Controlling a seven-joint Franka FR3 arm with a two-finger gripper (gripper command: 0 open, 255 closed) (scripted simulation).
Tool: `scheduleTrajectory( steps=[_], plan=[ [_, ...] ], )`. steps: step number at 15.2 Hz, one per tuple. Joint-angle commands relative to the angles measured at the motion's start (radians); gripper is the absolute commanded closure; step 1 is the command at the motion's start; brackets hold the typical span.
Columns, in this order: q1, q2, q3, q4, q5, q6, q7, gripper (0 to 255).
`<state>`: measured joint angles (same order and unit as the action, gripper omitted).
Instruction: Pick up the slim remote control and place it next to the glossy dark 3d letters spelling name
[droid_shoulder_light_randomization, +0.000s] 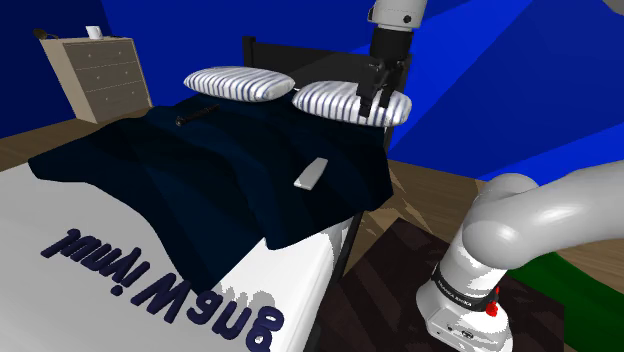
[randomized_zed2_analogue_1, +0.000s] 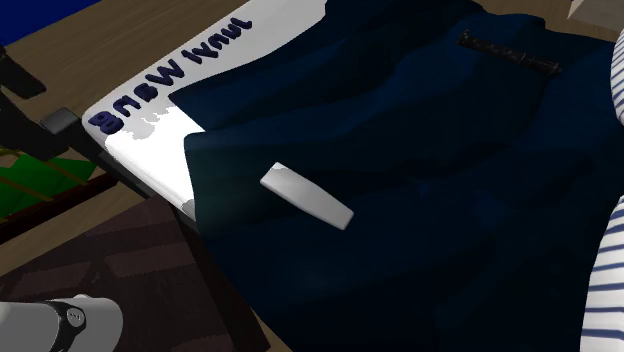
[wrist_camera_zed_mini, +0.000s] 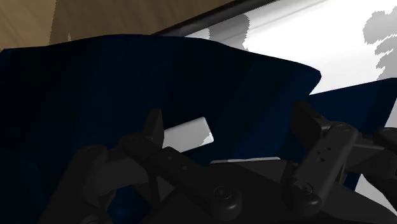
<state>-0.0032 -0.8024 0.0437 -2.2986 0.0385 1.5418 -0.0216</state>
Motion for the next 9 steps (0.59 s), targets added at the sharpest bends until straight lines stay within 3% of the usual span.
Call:
scheduleTrajectory(
  steps=[1, 9],
  plan=[
    [0.0, 0.0, 0.0, 0.0, 0.0, 0.0, 0.0, 0],
    [-0.1, 0.21, 0.098, -0.046, 0.042, 0.245, 0.319, 0]
  ],
)
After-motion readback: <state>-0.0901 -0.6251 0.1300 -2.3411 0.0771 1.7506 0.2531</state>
